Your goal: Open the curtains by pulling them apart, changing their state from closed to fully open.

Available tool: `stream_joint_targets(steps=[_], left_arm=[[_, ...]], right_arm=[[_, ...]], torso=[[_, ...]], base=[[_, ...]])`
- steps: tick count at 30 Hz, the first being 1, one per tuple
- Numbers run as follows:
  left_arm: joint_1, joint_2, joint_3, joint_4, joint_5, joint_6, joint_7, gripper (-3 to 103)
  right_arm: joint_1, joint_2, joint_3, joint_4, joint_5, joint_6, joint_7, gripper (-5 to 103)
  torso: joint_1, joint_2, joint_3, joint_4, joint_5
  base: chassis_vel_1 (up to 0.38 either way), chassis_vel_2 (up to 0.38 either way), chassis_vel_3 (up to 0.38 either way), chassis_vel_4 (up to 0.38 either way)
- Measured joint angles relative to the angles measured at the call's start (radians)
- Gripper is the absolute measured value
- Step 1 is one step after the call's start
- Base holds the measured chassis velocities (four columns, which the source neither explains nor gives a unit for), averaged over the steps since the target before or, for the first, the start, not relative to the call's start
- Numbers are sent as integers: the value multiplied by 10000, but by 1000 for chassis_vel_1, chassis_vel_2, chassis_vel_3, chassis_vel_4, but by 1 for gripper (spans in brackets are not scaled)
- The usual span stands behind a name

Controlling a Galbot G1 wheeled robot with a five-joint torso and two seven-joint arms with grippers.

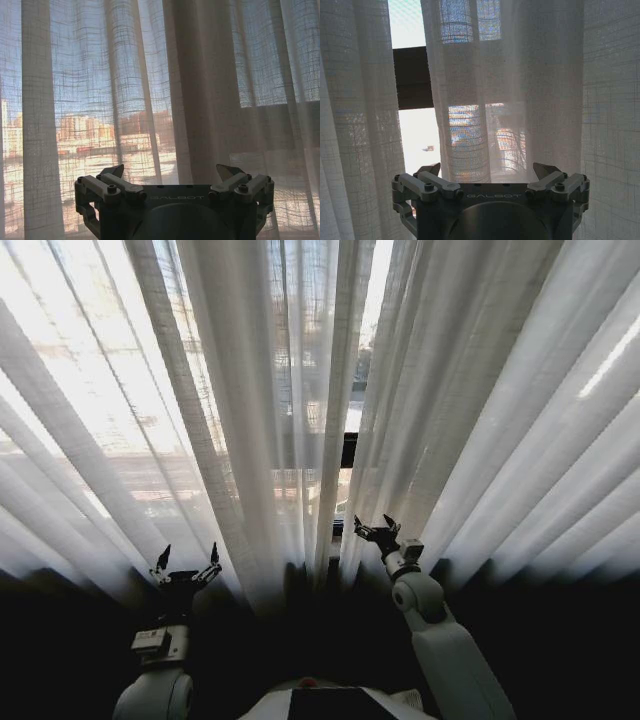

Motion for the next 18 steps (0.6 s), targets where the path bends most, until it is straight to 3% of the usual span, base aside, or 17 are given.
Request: stream_joint_targets(steps=[13, 18], left_arm=[[79, 86, -67, -58, -15, -47, -9, 100], [56, 116, -69, -33, -16, -48, -9, 100]], right_arm=[[2044, -556, -624, -1357, 1105, 250, 69, 103], [2314, -586, -652, -1548, 1204, 319, 136, 90]], torso=[[1, -1, 1, 3, -1], [2, -1, 1, 3, 0]], base=[[0, 0, 0, 0], [0, 0, 0, 0]])
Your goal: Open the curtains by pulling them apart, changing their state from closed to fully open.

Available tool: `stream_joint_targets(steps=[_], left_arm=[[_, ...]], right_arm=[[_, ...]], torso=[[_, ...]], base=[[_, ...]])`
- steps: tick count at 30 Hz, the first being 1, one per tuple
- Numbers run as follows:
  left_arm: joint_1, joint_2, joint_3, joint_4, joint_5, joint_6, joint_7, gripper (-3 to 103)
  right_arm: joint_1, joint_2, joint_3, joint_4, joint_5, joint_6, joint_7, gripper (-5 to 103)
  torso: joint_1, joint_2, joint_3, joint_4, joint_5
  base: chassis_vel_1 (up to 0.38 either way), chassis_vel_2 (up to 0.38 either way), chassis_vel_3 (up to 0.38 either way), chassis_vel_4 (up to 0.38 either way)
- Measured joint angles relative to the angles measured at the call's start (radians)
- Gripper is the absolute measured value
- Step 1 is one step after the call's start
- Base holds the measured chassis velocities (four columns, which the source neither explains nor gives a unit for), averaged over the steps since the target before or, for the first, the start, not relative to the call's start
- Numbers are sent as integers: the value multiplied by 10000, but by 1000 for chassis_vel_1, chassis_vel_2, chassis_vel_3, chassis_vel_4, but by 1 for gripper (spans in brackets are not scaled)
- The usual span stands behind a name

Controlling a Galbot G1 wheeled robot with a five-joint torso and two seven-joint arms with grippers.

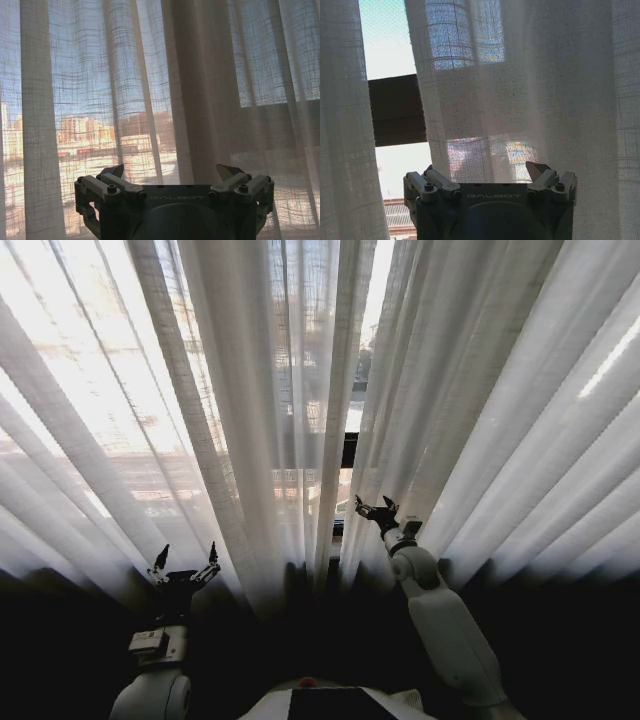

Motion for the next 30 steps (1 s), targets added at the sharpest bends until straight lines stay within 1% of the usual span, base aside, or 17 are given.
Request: stream_joint_targets(steps=[1, 2, 5, 7, 10, 11, 13, 14, 16, 17, 19, 20, 21, 22, 24, 25, 30], left_arm=[[-12, 3, 5, 5, 0, 0, 0, 100], [-12, 3, 5, 5, 0, 0, 0, 100], [-38, 22, 18, 25, 0, 3, 0, 100], [-47, 24, 26, 40, 0, 4, 0, 100], [-48, 20, 45, 87, 5, 6, -1, 100], [-48, 20, 45, 87, 5, 6, -1, 100], [-45, 19, 47, 121, 16, 3, 0, 100], [-45, 19, 47, 128, 18, -1, 0, 100], [-47, 19, 46, 145, 24, -7, 0, 100], [-47, 19, 46, 145, 24, -7, 0, 100], [-51, 37, 46, 146, 26, -9, 0, 100], [-57, 47, 46, 145, 26, -9, 0, 100], [-66, 61, 46, 145, 24, -9, 0, 100], [-66, 61, 46, 145, 24, -9, 0, 100], [-81, 92, 47, 145, 5, -3, 1, 100], [-84, 105, 46, 145, -15, -1, 1, 100], [-84, 104, 37, 160, -89, 23, 2, 100]], right_arm=[[1, 7, 0, 0, 2, 5, 7, 85], [1, 7, 0, 0, 2, 5, 7, 85], [-31, 80, 0, 17, 0, 12, 11, 69], [-38, 109, 0, 24, -5, 13, 11, 69], [-73, 179, -34, 67, -31, 19, 9, 51], [-73, 179, -34, 67, -31, 19, 9, 51], [-128, 224, -62, 135, -53, 25, 1, 41], [-151, 233, -67, 156, -58, 26, -1, 41], [-231, 251, -72, 228, -66, 32, -12, 30], [-231, 251, -72, 228, -66, 32, -12, 30], [-290, 257, -71, 296, -74, 37, -19, 19], [-315, 256, -71, 330, -76, 39, -19, 19], [-331, 251, -70, 358, -76, 40, -20, 14], [-331, 251, -70, 358, -76, 40, -20, 14], [-351, 235, -73, 417, -77, 40, -19, 3], [-356, 221, -89, 450, -78, 40, -18, 1], [-417, 172, -134, 575, -81, 41, -7, 0]], torso=[[0, 0, 0, -1, 0], [0, 0, 0, -1, 0], [-1, 0, 0, 0, 0], [-1, 0, 0, 0, 0], [0, 0, 0, 0, -1], [0, 0, 0, 0, -1], [-1, 0, 0, 0, 0], [0, 0, 0, 0, 0], [0, 0, 0, 0, -1], [0, 0, 0, 0, -1], [0, 0, -1, 0, -1], [-1, 0, -1, 0, -1], [0, 0, -1, 0, -1], [0, 0, -1, 0, -1], [0, -1, -1, 0, 0], [0, 0, 0, 0, 0], [-1, 0, -1, 0, -1]], base=[[0, 0, 0, 0], [0, 0, 0, 0], [0, 0, 0, 0], [0, 0, 0, 0], [0, 0, 0, 0], [0, 0, 0, 0], [0, 0, 0, 0], [0, 0, 0, 0], [0, 0, 0, 0], [0, 0, 0, 0], [0, 0, 0, 0], [0, 0, 0, 0], [0, 0, 0, 0], [0, 0, 0, 0], [0, 0, 0, 0], [0, 0, 0, 0], [0, 0, 0, 0]])
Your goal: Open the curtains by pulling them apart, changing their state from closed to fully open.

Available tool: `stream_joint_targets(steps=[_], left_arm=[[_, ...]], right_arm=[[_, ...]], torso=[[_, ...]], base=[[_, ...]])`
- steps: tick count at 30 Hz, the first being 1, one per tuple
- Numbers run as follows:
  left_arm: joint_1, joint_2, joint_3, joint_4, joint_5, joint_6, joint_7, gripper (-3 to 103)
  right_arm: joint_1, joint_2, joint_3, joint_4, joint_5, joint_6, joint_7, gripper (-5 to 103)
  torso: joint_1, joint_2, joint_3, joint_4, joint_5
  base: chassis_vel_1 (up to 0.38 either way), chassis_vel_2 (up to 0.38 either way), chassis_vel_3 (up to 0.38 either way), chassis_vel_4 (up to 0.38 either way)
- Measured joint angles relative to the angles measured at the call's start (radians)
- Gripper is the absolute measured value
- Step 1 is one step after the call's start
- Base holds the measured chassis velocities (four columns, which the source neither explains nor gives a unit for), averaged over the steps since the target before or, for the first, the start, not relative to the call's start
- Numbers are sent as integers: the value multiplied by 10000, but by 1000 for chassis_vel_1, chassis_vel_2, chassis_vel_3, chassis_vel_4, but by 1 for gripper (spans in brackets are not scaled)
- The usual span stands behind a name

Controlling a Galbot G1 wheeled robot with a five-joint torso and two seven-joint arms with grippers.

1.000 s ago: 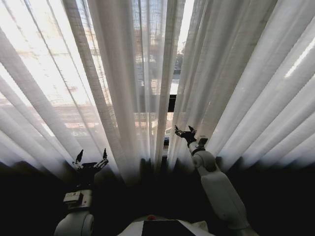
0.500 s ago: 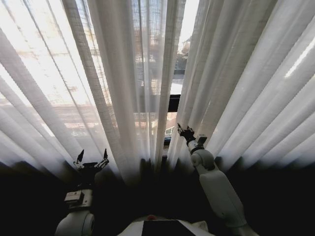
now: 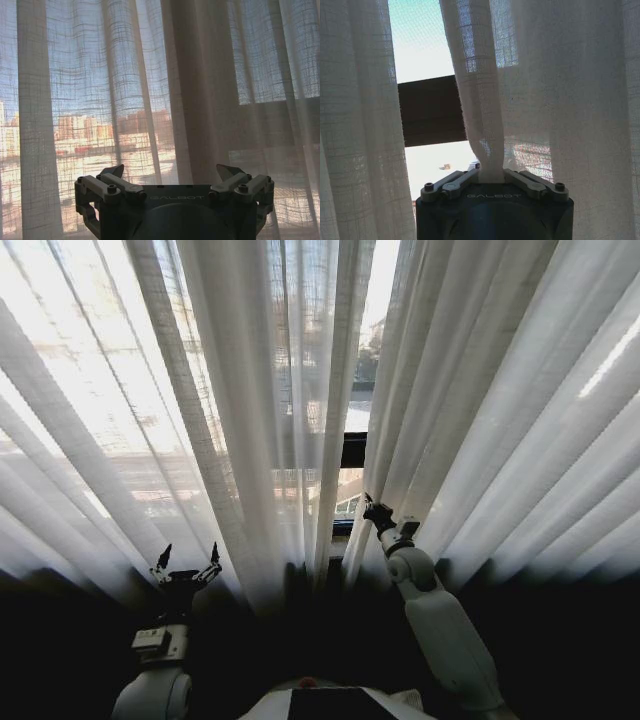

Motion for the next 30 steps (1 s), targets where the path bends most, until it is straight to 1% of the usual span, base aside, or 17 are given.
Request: stream_joint_targets(steps=[10, 14, 21, 26, 30], left_arm=[[-119, 21, 18, 103, -56, 150, 5, 100], [-95, -26, 81, 6, -4, 160, 20, 100], [-52, -60, 74, -77, 113, 184, 28, 100], [24, -127, 129, -77, 212, 172, 30, 100], [36, -111, 133, -90, 226, 154, 33, 100]], right_arm=[[-192, -51, 36, 258, -45, -15, 4, 0], [-501, -168, 292, 550, -74, -44, -47, 0], [-716, -175, 639, 614, -77, -48, -197, 0], [-876, -140, 768, 649, -83, -46, -263, 0], [-995, -106, 877, 708, -98, -40, -286, 0]], torso=[[1, 0, 0, 0, 0], [0, 0, 0, 0, 2], [0, 0, -1, 0, 1], [0, 0, 0, 1, 0], [1, 0, 0, 0, 0]], base=[[0, 0, 0, 0], [0, 0, 0, 0], [0, 0, 0, 0], [-92, -106, 81, 84], [-197, -193, 208, 180]])
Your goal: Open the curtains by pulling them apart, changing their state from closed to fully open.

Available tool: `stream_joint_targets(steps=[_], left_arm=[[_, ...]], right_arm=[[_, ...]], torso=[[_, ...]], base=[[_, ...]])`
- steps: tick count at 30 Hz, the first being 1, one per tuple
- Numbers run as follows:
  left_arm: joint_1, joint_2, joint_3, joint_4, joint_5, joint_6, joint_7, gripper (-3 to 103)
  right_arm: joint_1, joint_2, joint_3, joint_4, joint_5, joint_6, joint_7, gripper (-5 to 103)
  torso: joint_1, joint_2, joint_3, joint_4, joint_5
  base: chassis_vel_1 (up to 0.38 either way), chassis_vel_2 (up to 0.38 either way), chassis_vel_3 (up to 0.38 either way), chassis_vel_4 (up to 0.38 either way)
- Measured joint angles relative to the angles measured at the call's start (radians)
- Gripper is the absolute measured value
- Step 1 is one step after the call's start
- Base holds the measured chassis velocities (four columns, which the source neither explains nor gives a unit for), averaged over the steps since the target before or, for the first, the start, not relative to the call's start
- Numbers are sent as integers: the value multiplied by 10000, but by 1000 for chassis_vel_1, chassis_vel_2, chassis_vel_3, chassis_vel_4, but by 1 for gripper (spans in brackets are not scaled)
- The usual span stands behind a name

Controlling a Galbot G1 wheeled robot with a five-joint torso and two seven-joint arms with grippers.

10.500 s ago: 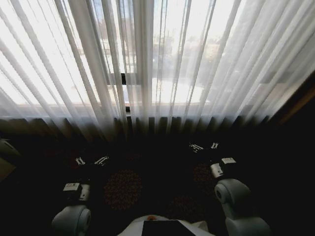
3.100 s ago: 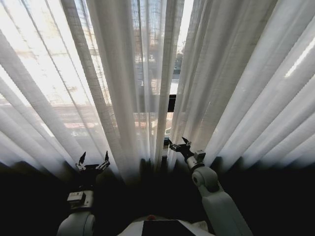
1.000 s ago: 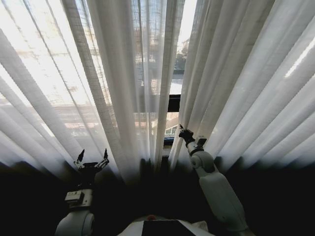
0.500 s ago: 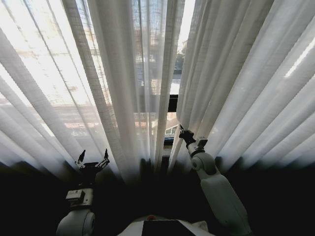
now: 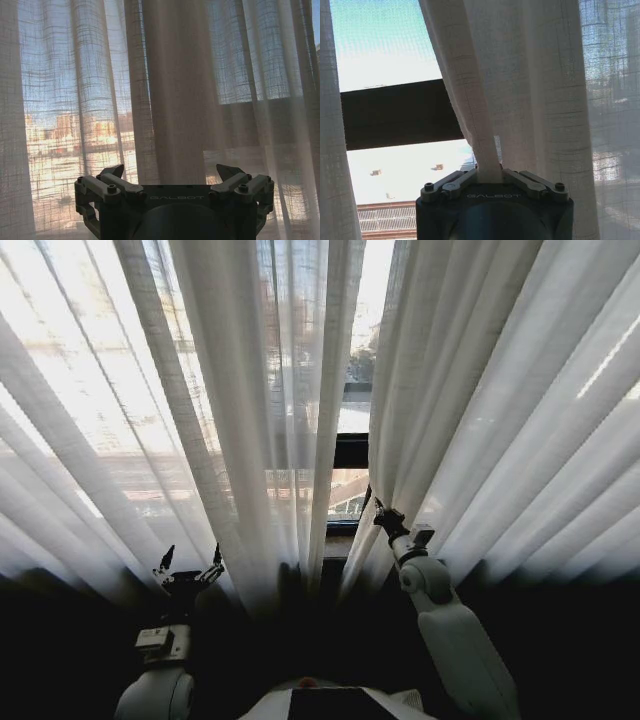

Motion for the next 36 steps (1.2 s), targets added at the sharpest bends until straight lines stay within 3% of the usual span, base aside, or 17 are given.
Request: stream_joint_targets(steps=[36], left_arm=[[-36, -23, 202, 265, 180, -214, 32, 100]], right_arm=[[-208, 89, 214, -24, -247, 36, -105, 0]], torso=[[-3, 0, 0, 0, 0]], base=[[-334, -328, 332, 335]])
